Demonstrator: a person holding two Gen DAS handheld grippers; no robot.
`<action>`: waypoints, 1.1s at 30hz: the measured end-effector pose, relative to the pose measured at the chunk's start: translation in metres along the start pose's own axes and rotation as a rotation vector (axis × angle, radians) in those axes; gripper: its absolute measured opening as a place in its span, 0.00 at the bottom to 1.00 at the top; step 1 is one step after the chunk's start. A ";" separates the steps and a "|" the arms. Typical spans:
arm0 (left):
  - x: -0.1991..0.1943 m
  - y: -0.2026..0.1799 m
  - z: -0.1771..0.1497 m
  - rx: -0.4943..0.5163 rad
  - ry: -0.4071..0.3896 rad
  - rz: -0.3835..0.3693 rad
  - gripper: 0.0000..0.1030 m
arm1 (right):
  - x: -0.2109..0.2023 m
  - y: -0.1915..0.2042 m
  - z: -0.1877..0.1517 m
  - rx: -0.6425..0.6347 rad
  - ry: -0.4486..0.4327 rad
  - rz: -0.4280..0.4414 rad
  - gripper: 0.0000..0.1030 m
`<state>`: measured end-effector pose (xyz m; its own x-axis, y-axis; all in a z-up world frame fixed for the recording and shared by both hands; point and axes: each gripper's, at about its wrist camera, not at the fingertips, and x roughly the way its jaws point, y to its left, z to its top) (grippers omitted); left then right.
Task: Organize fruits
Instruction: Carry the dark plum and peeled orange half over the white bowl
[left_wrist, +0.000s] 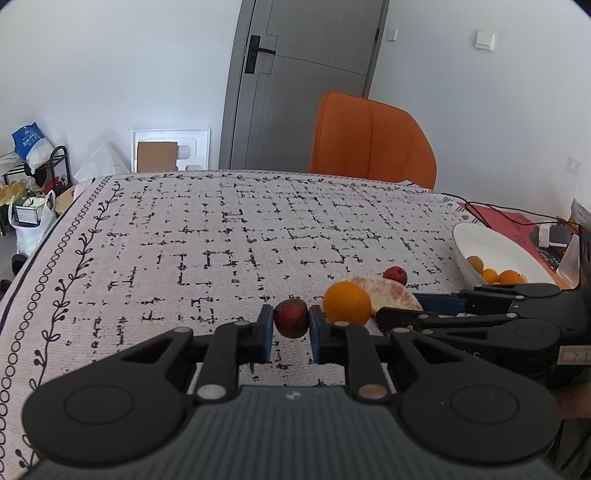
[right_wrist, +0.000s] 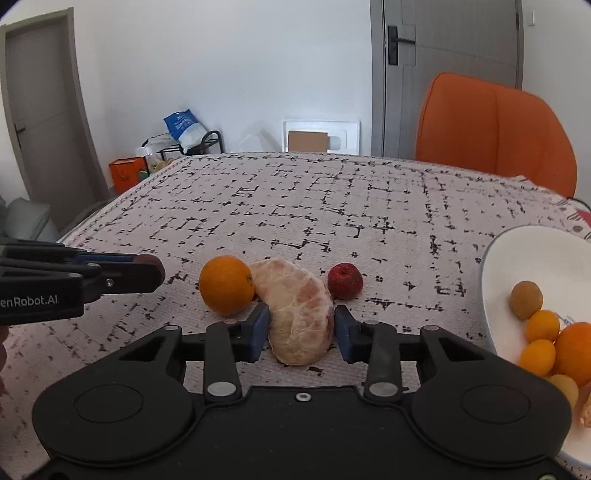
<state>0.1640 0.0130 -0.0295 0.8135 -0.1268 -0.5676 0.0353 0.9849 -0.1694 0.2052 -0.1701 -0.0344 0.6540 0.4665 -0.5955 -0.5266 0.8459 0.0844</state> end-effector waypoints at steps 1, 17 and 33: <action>-0.002 -0.001 0.001 0.000 -0.005 -0.002 0.18 | -0.003 0.000 0.000 0.006 -0.001 0.008 0.35; -0.021 -0.036 0.011 0.051 -0.055 -0.049 0.18 | -0.057 -0.024 -0.002 0.049 -0.108 -0.031 0.33; -0.008 -0.095 0.028 0.141 -0.069 -0.125 0.18 | -0.103 -0.087 -0.016 0.158 -0.187 -0.153 0.33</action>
<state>0.1709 -0.0761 0.0139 0.8352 -0.2458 -0.4920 0.2158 0.9693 -0.1180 0.1749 -0.2963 0.0067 0.8160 0.3572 -0.4545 -0.3322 0.9332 0.1370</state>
